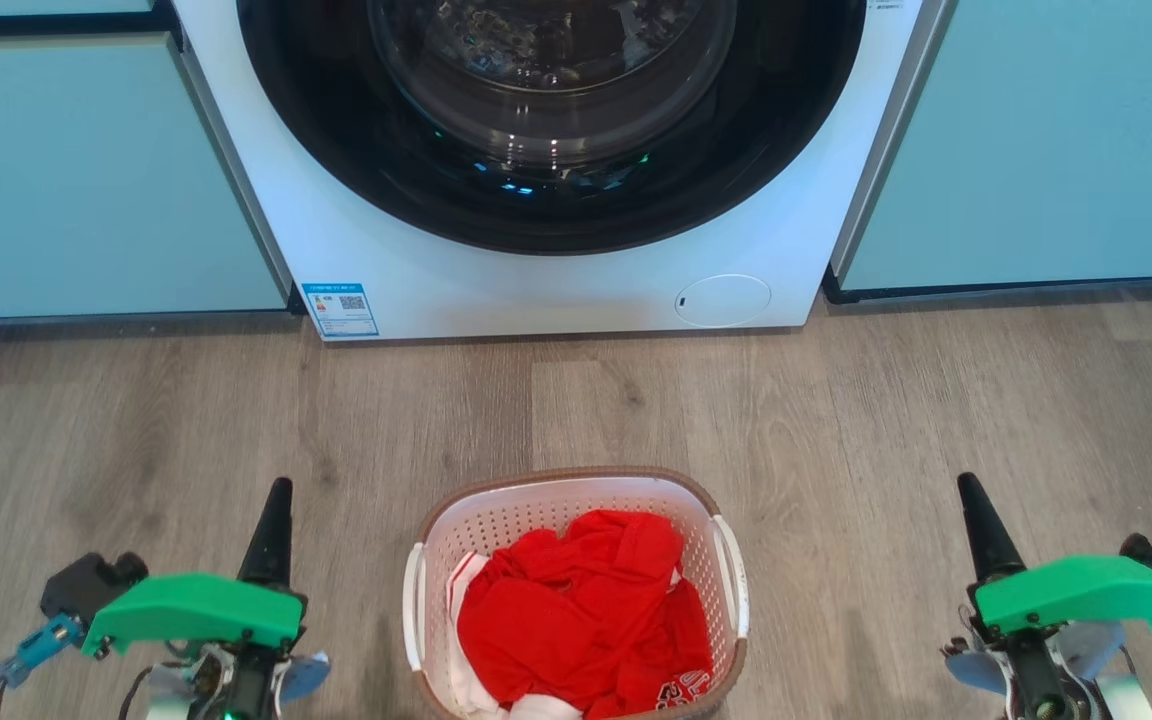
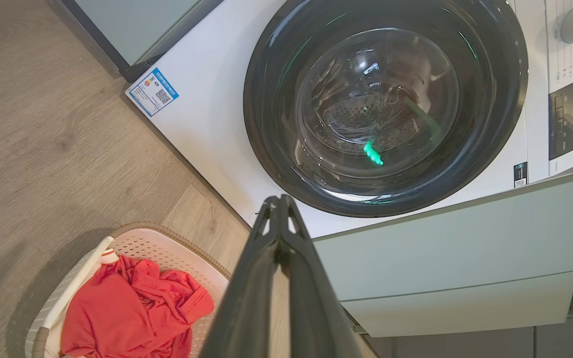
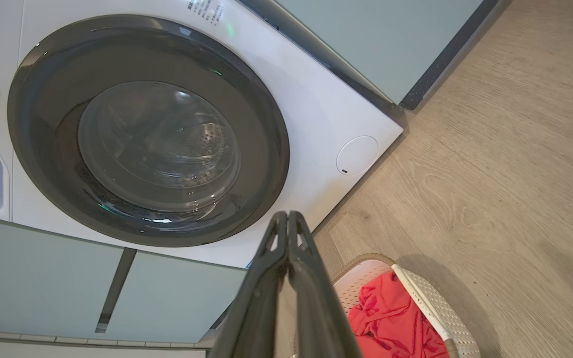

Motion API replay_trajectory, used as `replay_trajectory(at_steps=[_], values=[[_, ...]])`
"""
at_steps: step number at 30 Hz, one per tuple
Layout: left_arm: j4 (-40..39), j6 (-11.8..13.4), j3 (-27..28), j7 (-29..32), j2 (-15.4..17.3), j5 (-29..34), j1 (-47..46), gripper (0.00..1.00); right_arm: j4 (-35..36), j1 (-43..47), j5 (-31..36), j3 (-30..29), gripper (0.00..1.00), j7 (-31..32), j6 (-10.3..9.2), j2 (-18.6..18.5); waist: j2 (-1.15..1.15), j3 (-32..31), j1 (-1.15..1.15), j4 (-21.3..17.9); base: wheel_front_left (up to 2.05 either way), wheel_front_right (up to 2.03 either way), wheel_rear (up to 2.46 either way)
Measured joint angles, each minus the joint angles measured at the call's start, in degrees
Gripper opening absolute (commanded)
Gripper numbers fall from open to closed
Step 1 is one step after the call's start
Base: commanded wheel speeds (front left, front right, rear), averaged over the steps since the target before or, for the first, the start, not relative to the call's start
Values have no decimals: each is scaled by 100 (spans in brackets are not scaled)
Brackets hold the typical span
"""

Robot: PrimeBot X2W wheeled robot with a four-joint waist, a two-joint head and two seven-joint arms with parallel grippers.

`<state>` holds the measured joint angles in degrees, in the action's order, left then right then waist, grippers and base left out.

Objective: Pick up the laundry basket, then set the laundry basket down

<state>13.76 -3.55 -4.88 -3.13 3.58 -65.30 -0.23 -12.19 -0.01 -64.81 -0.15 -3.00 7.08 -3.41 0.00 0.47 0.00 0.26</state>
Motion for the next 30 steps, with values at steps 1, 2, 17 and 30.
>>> replay_trajectory(at_steps=[1,2,17,30], values=[[3,-1,3,12,0,-57,0,0,-4,-1,-60,-9,0,11,0,0,0,-1,0,-1,0,0,0],[4,-2,9,21,0,-112,0,0,-11,-1,-118,-19,0,41,0,-1,0,-1,0,-1,0,0,0],[45,-104,211,258,0,-981,-63,0,-125,-112,-991,-178,0,248,0,-3,0,-10,0,-9,0,0,0],[116,-200,404,479,-1,-1770,-125,0,-211,-206,-1793,-333,0,458,0,-4,0,-18,0,-16,0,0,0]])
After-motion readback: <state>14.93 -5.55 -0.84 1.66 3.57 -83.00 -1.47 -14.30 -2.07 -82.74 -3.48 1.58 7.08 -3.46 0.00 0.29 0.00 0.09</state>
